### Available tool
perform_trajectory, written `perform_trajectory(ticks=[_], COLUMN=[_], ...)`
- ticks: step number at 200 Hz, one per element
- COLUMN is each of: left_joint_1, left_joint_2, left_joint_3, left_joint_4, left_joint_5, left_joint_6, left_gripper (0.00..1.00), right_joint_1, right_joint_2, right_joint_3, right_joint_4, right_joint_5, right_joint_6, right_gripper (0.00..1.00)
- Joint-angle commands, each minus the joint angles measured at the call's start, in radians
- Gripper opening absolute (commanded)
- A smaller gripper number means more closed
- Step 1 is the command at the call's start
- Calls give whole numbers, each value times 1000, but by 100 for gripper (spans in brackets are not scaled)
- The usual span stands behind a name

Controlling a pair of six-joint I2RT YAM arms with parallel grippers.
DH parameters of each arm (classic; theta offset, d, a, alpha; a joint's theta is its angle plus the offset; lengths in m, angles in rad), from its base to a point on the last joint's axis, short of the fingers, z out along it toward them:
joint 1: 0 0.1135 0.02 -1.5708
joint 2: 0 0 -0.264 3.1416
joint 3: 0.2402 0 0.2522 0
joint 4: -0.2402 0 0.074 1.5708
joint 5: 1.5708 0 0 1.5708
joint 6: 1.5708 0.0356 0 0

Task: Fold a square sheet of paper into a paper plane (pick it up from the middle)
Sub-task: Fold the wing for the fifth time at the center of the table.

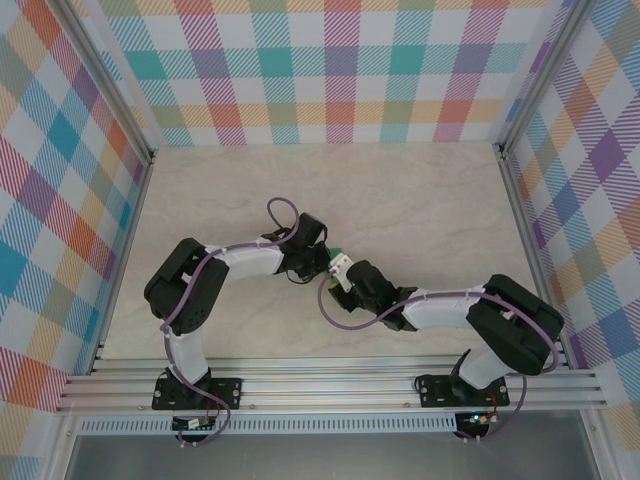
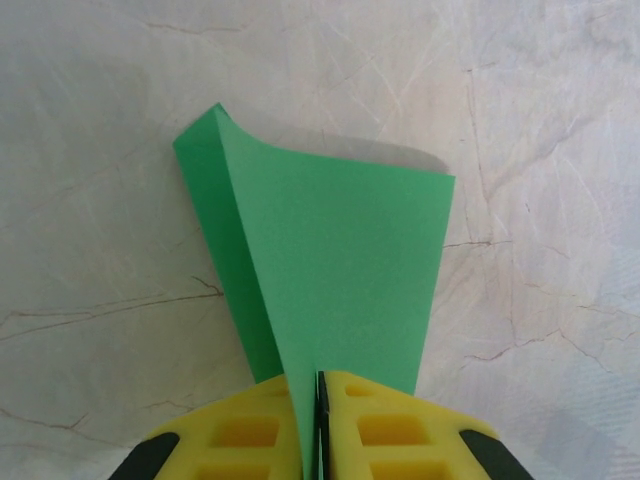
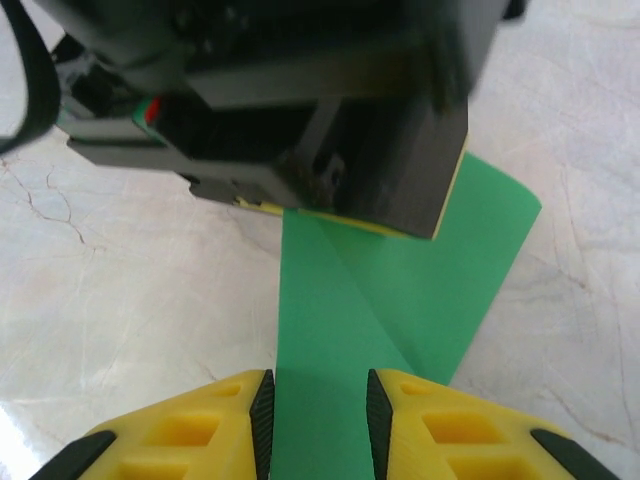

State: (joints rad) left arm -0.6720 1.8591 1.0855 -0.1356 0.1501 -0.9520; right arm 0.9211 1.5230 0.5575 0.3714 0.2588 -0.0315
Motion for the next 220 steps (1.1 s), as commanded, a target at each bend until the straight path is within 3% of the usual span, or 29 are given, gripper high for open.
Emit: perform_trajectory(ticks=[1,116,130,158,186,220], left_joint_1=[-4,-4,-5,-5,-5,-3], left_joint_2=[17,18,18,23,23,-8], left_joint_3=[37,54,54,58,63,57], left_joint_4=[-39,-53,-54,-60,-64,-71], left_joint_5=[20,23,22,20,22,13], left_joint_6=[12,15,15,16,17,19], left_gripper=[12,12,12,12,13,23], right_joint_1=[18,51,50,53,51,30], right_joint_2=[26,55,58,55,57,50], right_joint_3=[39,47,50,46,42,35], right_joint_4=[-32,-83,-91,-94,-100,-85], right_joint_5=[42,118,124,124,126,73], right_joint_6=[-41,-21,-19,-10,15,90], right_gripper=[30,28,20,18,0,0])
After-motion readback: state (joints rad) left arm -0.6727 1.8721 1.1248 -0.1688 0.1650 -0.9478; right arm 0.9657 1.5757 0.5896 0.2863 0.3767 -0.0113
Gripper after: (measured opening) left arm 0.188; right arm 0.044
